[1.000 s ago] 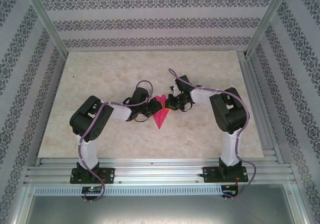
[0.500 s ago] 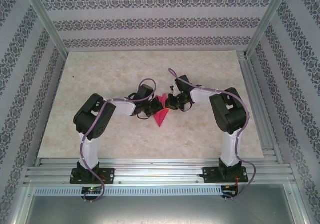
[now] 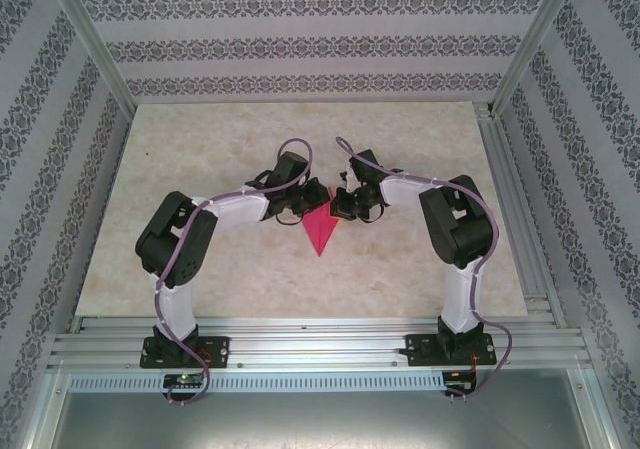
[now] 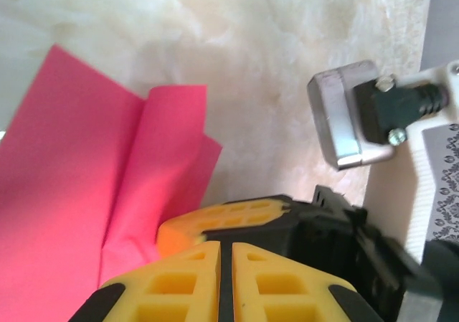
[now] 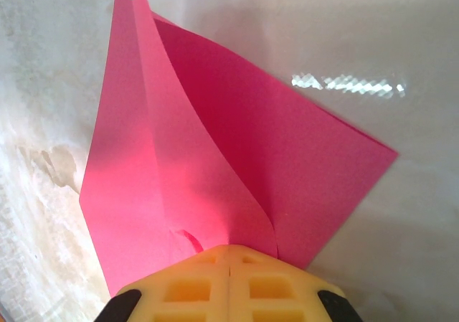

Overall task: Fold a paper plane with a square sheet of paper (pick it up from the middle)
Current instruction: Fourth fold the wing at the center of the table.

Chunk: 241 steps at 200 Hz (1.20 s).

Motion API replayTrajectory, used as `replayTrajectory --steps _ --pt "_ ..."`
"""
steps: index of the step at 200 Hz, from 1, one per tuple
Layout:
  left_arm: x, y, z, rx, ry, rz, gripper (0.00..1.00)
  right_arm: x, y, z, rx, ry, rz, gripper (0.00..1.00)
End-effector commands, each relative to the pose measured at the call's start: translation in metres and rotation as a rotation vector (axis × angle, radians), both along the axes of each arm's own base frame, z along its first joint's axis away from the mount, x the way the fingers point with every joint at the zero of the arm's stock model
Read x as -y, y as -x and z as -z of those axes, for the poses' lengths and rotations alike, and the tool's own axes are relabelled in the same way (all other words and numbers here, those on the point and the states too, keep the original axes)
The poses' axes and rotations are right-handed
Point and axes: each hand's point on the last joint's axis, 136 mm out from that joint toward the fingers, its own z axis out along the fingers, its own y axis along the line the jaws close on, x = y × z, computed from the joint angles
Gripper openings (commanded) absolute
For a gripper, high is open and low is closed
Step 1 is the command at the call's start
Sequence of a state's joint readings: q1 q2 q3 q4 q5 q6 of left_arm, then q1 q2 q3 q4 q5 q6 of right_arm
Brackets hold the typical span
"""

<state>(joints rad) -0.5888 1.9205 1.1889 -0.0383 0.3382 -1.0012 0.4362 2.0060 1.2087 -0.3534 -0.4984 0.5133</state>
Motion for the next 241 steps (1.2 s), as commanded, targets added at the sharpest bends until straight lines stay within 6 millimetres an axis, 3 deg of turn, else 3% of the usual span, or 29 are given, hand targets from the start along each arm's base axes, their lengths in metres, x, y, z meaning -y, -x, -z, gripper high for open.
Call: replayTrajectory --steps 1,23,57,104,130,144,201,241 --pt "0.001 -0.008 0.018 -0.039 0.009 -0.017 0.14 0.01 0.001 0.015 -0.019 0.055 0.009 0.03" --pt "0.0 -0.009 0.025 -0.05 -0.005 -0.029 0.14 0.01 0.002 0.015 -0.02 0.055 0.009 0.03" --pt "0.001 -0.006 0.053 -0.103 -0.039 -0.016 0.14 0.01 0.001 0.015 -0.02 0.056 0.007 0.03" --pt "-0.02 0.003 0.078 -0.159 -0.178 -0.031 0.15 0.009 0.002 0.015 -0.021 0.055 0.007 0.03" --pt "-0.026 0.002 0.076 -0.157 -0.233 -0.034 0.14 0.008 0.001 0.013 -0.018 0.053 0.005 0.03" --pt "-0.019 -0.001 0.07 -0.14 -0.196 -0.022 0.14 0.009 0.0 0.012 -0.015 0.055 0.006 0.03" --pt "0.004 -0.043 0.016 -0.013 -0.072 -0.004 0.19 0.01 0.001 0.013 -0.016 0.058 0.006 0.03" --pt "0.008 -0.052 0.016 -0.012 -0.052 0.011 0.21 0.009 -0.002 0.011 -0.009 0.058 0.01 0.03"
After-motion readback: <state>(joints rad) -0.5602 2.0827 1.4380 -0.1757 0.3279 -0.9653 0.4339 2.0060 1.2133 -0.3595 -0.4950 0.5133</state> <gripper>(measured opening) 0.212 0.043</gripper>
